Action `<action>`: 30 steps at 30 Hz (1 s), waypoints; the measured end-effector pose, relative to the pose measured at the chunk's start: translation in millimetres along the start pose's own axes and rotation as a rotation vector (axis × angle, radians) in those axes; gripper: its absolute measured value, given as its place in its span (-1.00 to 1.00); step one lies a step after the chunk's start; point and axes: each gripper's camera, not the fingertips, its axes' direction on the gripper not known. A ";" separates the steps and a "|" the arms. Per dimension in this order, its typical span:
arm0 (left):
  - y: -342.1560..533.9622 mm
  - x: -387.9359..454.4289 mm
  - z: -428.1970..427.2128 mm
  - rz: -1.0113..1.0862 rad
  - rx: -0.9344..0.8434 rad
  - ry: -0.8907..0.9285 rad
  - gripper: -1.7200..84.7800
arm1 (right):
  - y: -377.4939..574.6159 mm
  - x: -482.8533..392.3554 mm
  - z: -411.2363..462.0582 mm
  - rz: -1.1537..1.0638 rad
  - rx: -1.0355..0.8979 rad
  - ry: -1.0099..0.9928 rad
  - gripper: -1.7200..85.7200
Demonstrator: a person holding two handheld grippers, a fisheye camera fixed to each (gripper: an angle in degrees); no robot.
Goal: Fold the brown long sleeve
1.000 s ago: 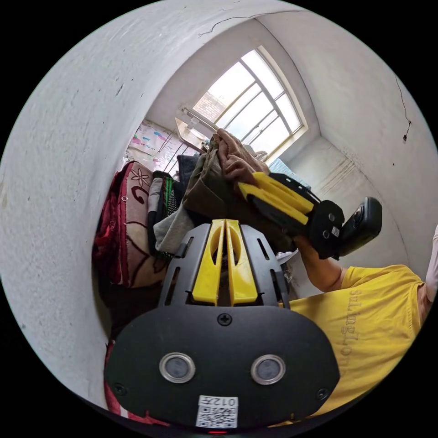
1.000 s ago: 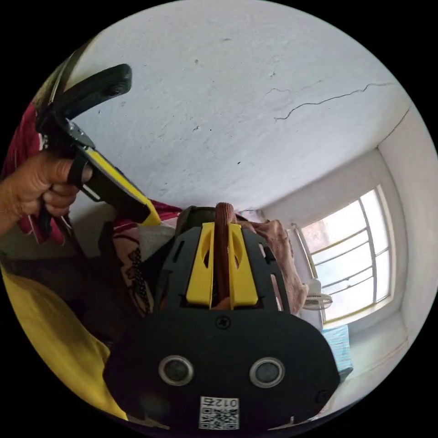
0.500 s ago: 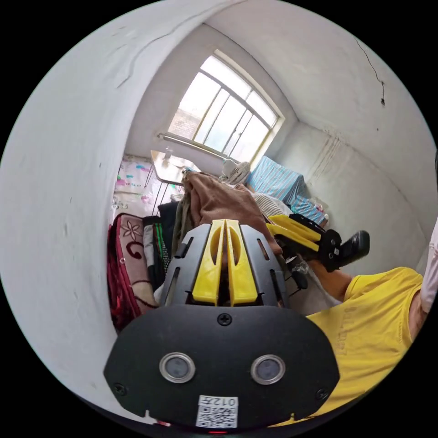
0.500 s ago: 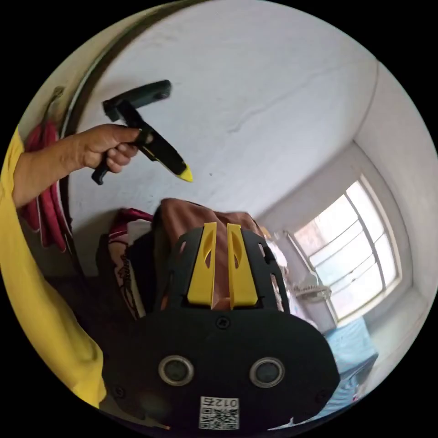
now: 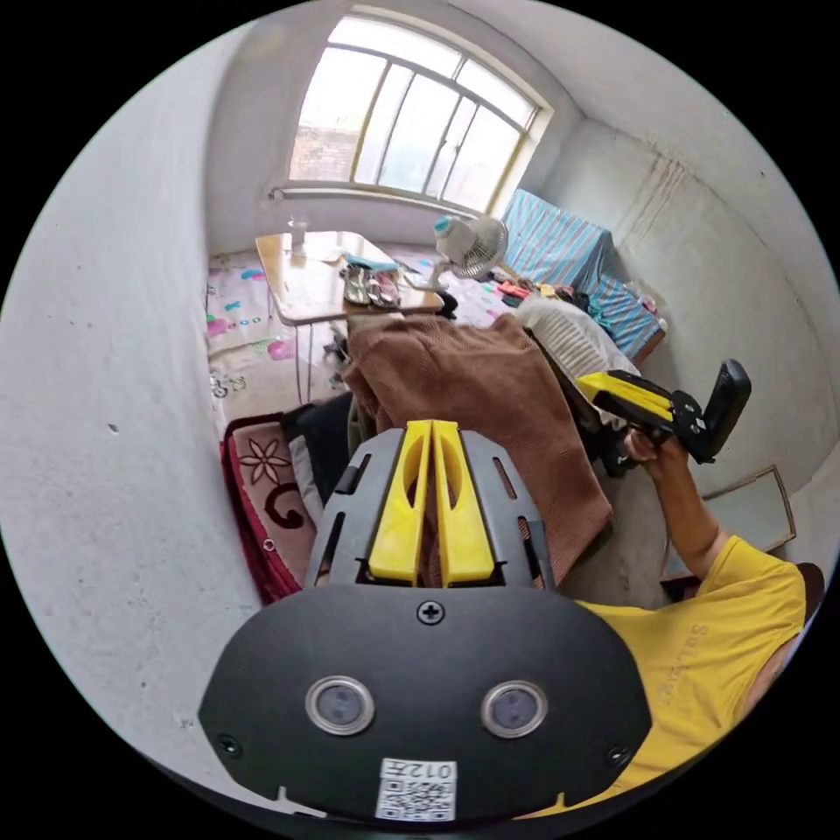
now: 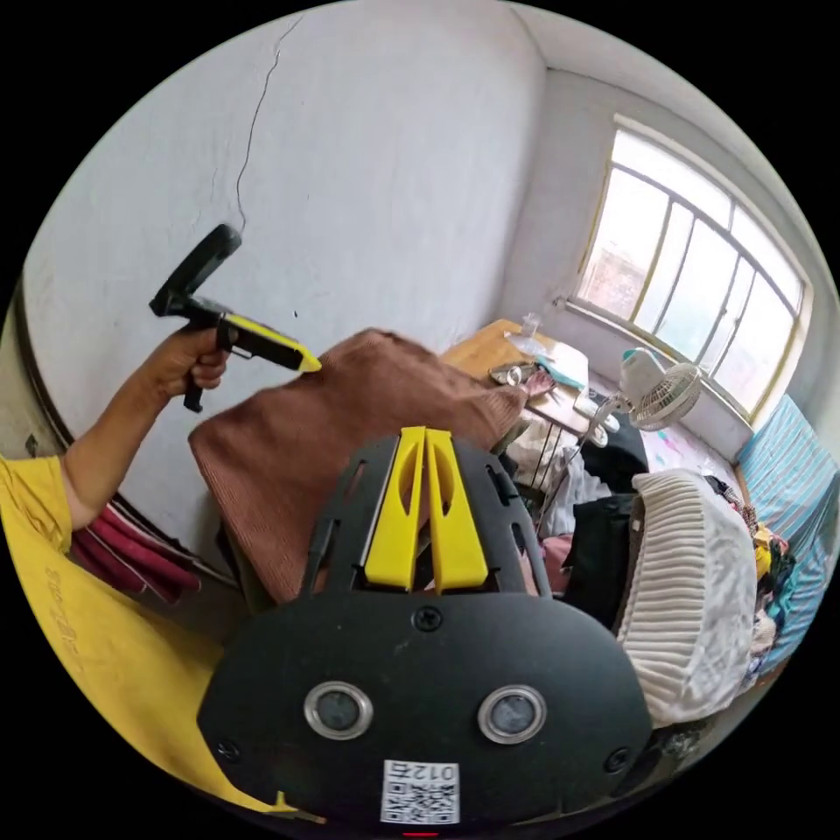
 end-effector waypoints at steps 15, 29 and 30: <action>-55.6 -15.0 26.0 -0.054 -0.056 0.110 -0.95 | -53.0 121.2 13.9 0.352 0.019 -0.249 -0.94; 32.6 280.6 -94.9 0.166 0.649 -0.148 -0.95 | 100.6 101.3 -258.3 0.275 0.222 -0.002 -0.95; 33.2 302.6 -84.9 0.190 0.648 -0.131 -0.95 | 109.2 103.5 -267.7 0.273 0.208 0.012 -0.95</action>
